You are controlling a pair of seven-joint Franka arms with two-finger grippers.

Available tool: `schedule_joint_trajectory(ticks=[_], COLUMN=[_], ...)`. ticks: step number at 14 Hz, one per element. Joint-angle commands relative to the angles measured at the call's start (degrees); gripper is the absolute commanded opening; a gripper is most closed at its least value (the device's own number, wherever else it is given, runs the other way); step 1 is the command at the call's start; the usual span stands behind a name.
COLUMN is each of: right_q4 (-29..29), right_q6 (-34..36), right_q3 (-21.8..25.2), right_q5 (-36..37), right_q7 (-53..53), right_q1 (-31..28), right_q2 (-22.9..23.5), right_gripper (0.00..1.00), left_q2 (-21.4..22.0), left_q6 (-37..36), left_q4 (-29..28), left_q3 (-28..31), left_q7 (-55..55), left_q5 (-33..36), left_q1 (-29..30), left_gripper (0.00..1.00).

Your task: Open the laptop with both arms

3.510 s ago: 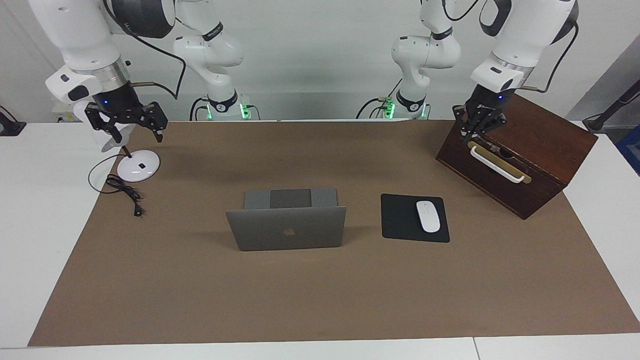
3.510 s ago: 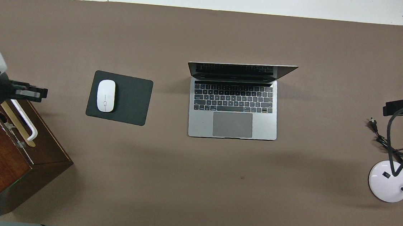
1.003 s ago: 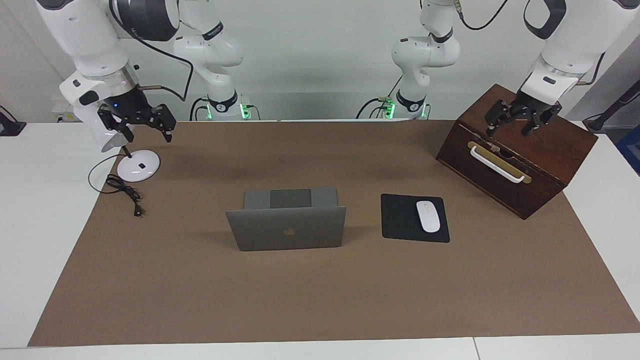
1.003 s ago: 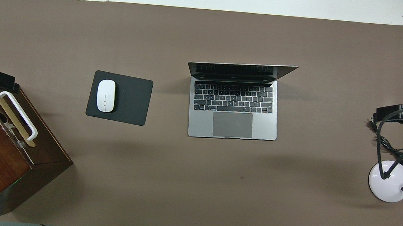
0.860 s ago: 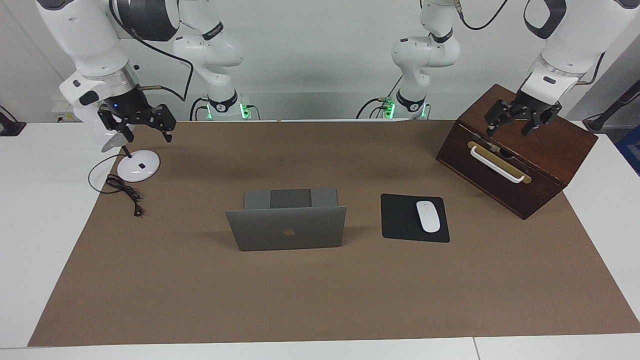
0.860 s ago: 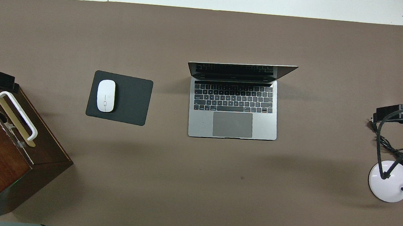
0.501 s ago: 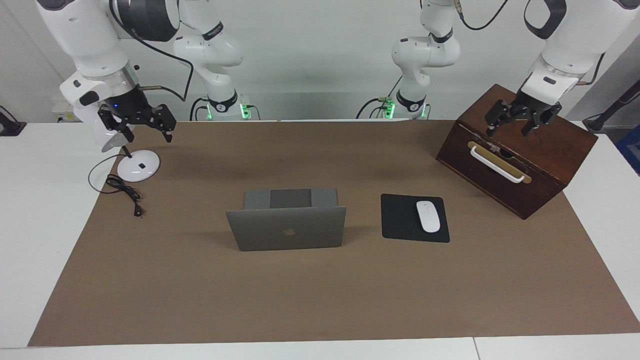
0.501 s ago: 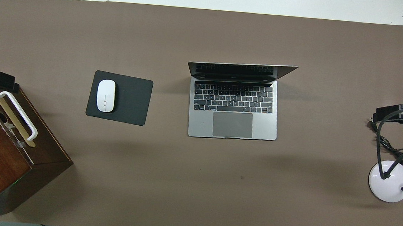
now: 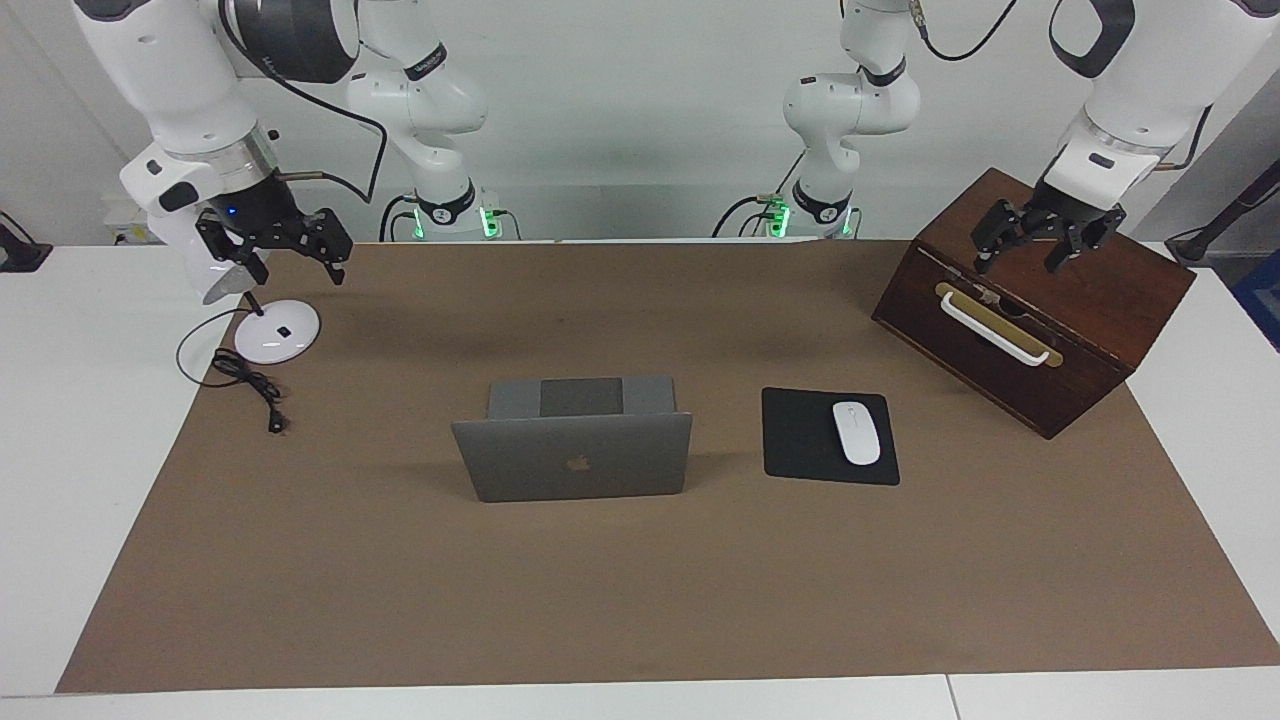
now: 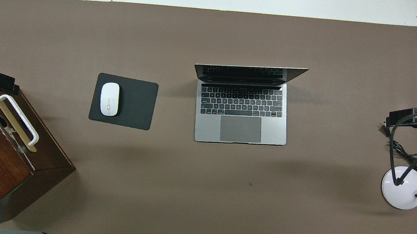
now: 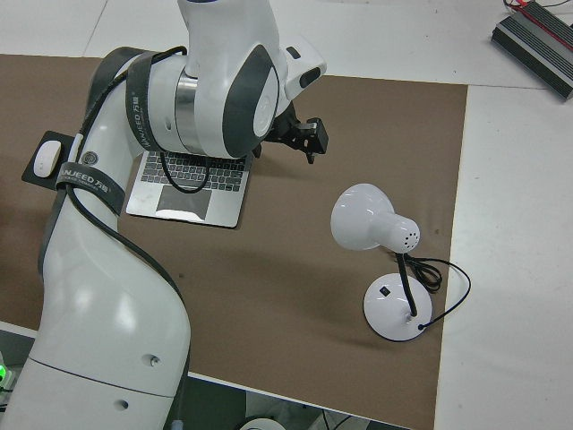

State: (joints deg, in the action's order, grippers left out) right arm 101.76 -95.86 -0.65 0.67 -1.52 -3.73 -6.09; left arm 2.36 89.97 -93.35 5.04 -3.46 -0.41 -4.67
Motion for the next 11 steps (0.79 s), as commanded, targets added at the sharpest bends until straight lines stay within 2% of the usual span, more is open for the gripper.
schedule_joint_trajectory(ticks=[1,11], right_q4=[1.60,1.69], right_q6=[-1.52,-1.96], right_q3=[-0.40,-0.40], right_q5=[-1.11,-1.11], right_q7=[0.56,0.38], right_q1=[-0.58,-0.58], right_q2=[-1.30,-1.30], right_gripper=[1.00,1.00], left_q2=[-1.04,-1.04], left_q6=[-1.20,-1.11], left_q4=[1.86,1.86], left_q3=[-0.38,-0.29], left_q7=[0.38,0.30], left_q5=[-0.47,-0.38], left_q1=[0.80,0.80], left_gripper=[1.00,1.00])
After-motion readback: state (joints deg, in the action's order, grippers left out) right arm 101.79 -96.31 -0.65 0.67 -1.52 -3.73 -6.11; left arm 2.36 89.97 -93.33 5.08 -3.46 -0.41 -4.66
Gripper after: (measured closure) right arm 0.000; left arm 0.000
